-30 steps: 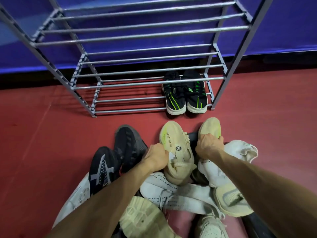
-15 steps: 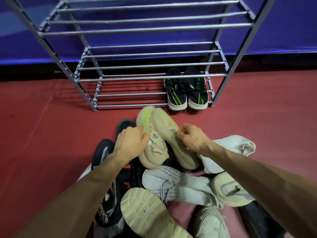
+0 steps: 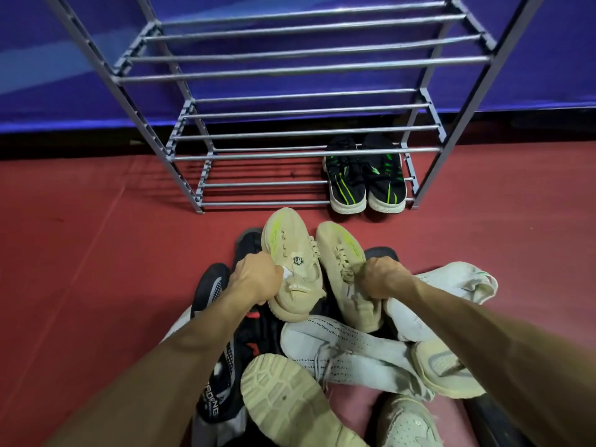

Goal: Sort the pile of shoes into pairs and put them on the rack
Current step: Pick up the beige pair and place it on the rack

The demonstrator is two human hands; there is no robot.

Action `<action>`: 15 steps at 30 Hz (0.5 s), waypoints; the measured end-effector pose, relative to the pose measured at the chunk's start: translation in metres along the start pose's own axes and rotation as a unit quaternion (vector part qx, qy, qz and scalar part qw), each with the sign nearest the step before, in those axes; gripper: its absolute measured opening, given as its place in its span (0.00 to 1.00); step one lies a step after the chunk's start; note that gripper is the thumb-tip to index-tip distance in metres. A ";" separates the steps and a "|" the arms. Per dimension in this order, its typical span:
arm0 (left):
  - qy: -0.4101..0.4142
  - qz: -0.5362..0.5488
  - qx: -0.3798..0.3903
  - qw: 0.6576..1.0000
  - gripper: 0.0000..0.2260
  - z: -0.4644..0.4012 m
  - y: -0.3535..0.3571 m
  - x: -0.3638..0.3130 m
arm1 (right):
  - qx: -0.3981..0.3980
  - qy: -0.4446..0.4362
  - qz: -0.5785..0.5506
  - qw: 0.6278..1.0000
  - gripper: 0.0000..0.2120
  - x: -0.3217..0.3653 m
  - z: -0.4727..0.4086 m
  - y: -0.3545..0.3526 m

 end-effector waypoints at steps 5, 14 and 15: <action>-0.009 0.070 -0.118 0.990 0.13 0.009 -0.013 0.005 | -0.107 -0.071 -0.101 0.987 0.16 0.009 0.009 -0.015; 0.011 0.117 -0.186 0.975 0.10 0.004 -0.030 -0.008 | -0.220 -0.110 -0.235 0.940 0.09 0.004 0.005 -0.062; 0.016 0.112 -0.181 0.977 0.10 0.002 -0.029 -0.009 | -0.209 -0.106 -0.230 0.944 0.10 0.003 0.002 -0.064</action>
Point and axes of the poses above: each hand's wrist, its own z-axis away from the middle knuckle, its own y-axis out of the palm, x = y × z, the point moved 4 cm from there along -z, towards the middle knuckle, and after that the axes turned 9 degrees about -z, right-handed, at the moved point
